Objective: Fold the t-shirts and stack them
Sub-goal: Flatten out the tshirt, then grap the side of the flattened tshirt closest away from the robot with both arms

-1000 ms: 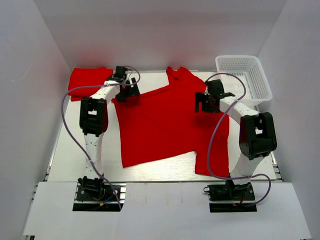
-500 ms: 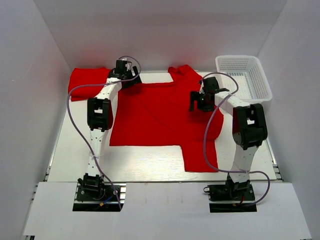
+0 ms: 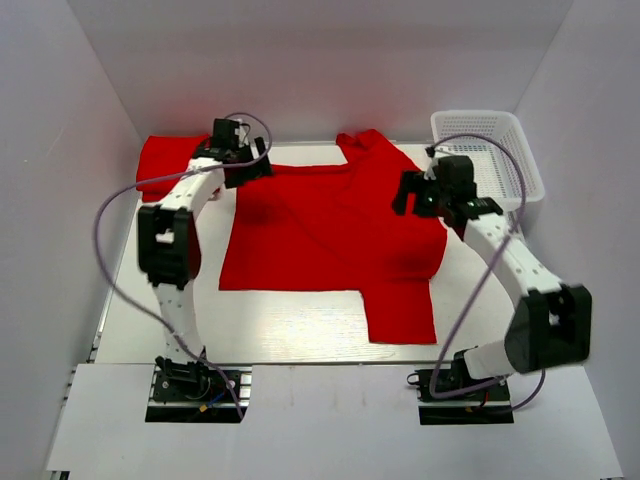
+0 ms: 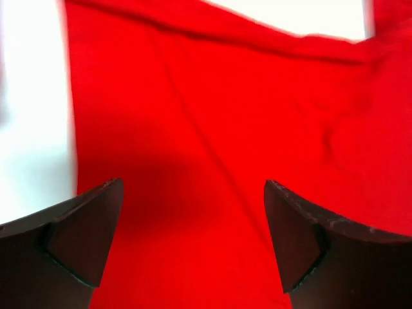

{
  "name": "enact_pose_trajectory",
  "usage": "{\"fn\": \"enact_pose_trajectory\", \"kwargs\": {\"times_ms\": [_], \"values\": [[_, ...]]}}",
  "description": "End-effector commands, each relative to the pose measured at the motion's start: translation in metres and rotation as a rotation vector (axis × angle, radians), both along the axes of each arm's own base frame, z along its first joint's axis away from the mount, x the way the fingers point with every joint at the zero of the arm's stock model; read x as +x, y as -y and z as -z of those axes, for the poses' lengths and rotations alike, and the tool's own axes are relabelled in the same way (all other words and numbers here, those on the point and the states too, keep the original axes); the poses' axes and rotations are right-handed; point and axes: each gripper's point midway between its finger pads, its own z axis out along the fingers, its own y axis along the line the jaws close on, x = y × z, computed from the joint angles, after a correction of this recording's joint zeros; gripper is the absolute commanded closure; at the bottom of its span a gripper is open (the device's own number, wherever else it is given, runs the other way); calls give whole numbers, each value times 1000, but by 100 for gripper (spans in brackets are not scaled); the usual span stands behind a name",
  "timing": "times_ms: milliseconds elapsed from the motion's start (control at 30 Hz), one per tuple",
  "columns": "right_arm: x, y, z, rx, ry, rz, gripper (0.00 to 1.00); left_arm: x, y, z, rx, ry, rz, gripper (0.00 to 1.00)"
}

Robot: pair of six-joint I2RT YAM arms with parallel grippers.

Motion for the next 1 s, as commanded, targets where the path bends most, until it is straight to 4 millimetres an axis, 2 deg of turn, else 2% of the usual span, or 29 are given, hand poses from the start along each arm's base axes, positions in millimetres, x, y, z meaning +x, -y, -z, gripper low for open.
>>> {"fn": "enact_pose_trajectory", "kwargs": {"times_ms": [0,33,67,100,133,167,200,233,267,300,333,400,600,667,733,833,967], "values": [[-36,10,14,44,-54,77,10,-71,-29,-81,58,110,-83,0],[-43,11,17,54,-70,92,10,-89,-33,-79,51,97,-108,0],[-60,16,16,59,-75,102,10,-111,-39,-71,15,47,-165,0],[-71,20,22,53,-110,123,10,-146,-48,-37,37,-43,-200,0],[-85,24,27,66,-141,161,10,-165,-55,-30,42,-68,-243,0],[-96,32,31,58,-144,197,10,-199,-63,-20,36,-90,-293,0],[-103,33,33,61,-152,204,10,-215,-63,-15,27,-105,-295,0],[-120,37,42,60,-182,215,10,-229,-67,-11,28,-118,-314,0],[-126,39,37,70,-163,218,10,-245,-75,-14,35,-114,-360,0],[-130,41,31,79,-145,230,10,-264,-79,5,52,-162,-376,0],[-140,45,41,65,-185,241,10,-273,-83,11,63,-176,-397,0],[-148,47,42,64,-186,245,10,-289,-89,28,79,-210,-436,0],[-164,44,61,84,-227,227,10,-288,-90,54,74,-192,-449,0],[-169,45,69,80,-245,230,10,-293,-91,66,82,-229,-457,0],[-174,46,75,72,-262,229,10,-288,-93,70,86,-217,-476,0],[-182,48,84,73,-288,242,10,-289,-97,83,102,-224,-495,6],[-186,48,87,84,-284,249,10,-282,-97,89,98,-212,-513,15]]}}
